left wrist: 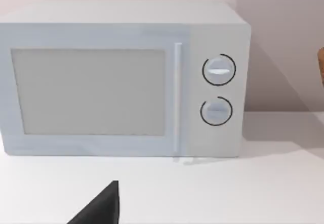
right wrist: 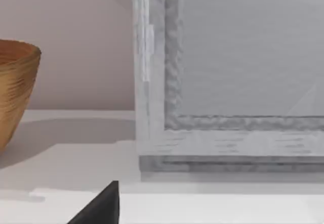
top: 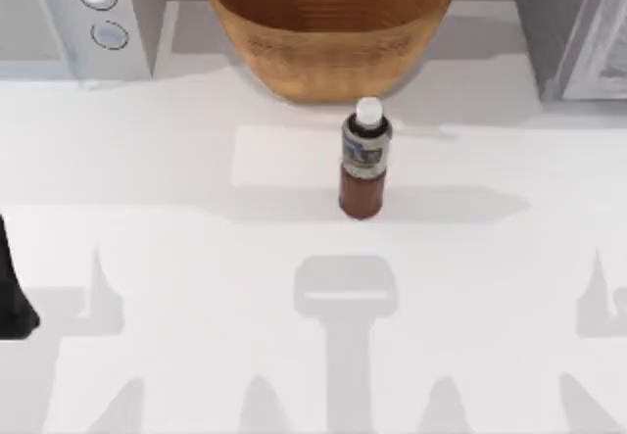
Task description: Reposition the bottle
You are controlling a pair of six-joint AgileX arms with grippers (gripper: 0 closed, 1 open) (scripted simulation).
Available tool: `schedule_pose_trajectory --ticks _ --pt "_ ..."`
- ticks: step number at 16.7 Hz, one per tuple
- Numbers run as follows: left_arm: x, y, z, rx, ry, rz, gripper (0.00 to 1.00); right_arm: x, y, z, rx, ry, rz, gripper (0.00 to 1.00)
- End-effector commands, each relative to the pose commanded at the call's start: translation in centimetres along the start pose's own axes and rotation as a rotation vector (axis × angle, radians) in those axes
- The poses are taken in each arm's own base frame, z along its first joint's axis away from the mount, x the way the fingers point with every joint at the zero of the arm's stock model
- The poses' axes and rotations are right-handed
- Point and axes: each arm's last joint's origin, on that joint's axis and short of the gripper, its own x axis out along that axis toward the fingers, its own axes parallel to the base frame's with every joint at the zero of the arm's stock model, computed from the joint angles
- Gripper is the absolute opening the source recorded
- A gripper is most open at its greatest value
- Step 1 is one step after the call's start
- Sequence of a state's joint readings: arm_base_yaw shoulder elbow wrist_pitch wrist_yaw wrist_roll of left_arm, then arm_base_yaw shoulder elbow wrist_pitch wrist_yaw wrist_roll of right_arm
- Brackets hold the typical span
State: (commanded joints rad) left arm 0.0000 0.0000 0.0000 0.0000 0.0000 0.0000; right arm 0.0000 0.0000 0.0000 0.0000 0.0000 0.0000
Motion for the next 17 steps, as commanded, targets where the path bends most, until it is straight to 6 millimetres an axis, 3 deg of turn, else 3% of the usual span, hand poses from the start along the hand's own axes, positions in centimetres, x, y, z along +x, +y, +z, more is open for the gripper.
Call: schedule_pose_trajectory --ticks 4,9,13,17 --pt "0.0 0.0 0.0 0.000 0.000 0.000 1.00 0.1 0.1 0.3 0.000 -0.005 0.014 1.00" --pt "0.0 0.0 0.0 0.000 0.000 0.000 1.00 1.7 0.9 2.4 -0.001 -0.038 0.113 1.00" --pt "0.0 0.0 0.0 0.000 0.000 0.000 1.00 5.2 2.4 3.5 -0.005 -0.028 0.234 1.00" --pt "0.0 0.0 0.0 0.000 0.000 0.000 1.00 9.7 4.7 2.5 -0.008 0.002 0.372 1.00"
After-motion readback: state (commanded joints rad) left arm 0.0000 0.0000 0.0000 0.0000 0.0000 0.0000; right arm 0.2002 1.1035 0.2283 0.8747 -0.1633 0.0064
